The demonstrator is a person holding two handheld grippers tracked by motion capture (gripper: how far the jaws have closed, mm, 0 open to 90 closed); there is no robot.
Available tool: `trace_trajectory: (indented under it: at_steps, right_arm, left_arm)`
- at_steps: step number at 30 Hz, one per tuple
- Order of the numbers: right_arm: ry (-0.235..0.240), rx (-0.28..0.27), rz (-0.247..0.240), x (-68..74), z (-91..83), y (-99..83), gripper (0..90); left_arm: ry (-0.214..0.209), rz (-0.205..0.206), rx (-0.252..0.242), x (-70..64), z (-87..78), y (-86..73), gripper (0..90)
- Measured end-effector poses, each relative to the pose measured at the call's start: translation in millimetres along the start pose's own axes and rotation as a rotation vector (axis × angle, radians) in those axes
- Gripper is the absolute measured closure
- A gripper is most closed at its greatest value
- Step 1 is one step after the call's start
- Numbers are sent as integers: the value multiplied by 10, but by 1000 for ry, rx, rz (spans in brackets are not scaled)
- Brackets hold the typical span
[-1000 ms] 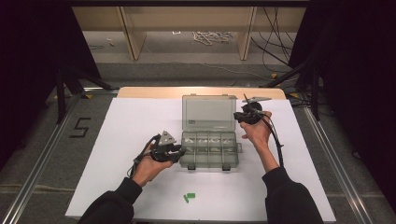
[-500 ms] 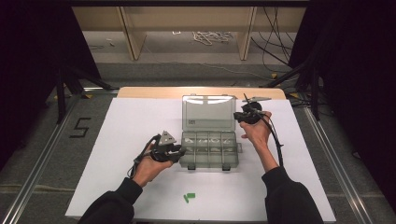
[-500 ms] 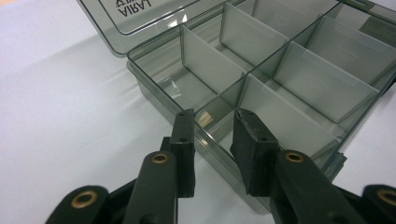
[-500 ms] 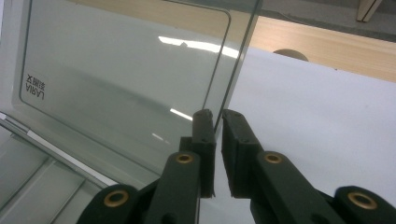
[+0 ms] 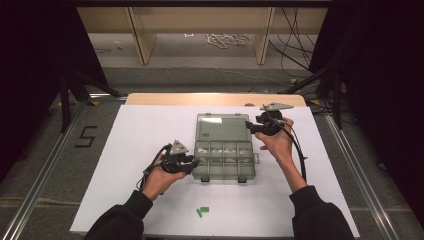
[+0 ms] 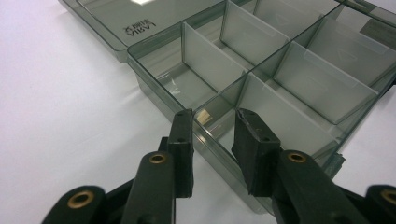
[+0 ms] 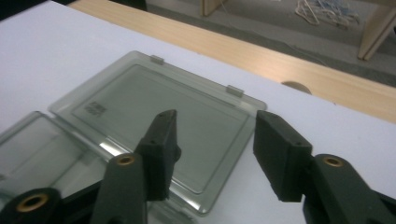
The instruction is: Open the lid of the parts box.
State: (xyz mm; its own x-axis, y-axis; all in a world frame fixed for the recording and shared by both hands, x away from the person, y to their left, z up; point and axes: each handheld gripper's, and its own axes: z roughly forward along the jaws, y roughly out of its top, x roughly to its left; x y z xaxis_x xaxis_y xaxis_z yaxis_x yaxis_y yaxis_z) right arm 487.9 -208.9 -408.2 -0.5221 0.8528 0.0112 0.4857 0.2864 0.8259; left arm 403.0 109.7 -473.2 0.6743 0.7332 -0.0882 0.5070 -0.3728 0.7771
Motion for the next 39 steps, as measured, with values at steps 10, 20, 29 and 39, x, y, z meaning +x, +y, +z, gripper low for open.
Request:
trace_trajectory:
  at_steps: [10, 20, 29, 39]
  right_arm:
    - [72, -70, -79, 275, -346, 51, 370]
    - [152, -55, -137, 515, -522, -77, 318]
    - [230, -36, -184, 694, -656, -265, 288]
    - [269, -43, -178, 827, -707, -408, 260]
  left_arm:
    - [9, 15, 16, 2, -7, 16, 648]
    - [6, -28, -52, 66, -198, 84, 432]
    - [-23, 1, -164, -48, -455, 53, 347]
    - [-57, 14, -280, -179, -659, 20, 315]
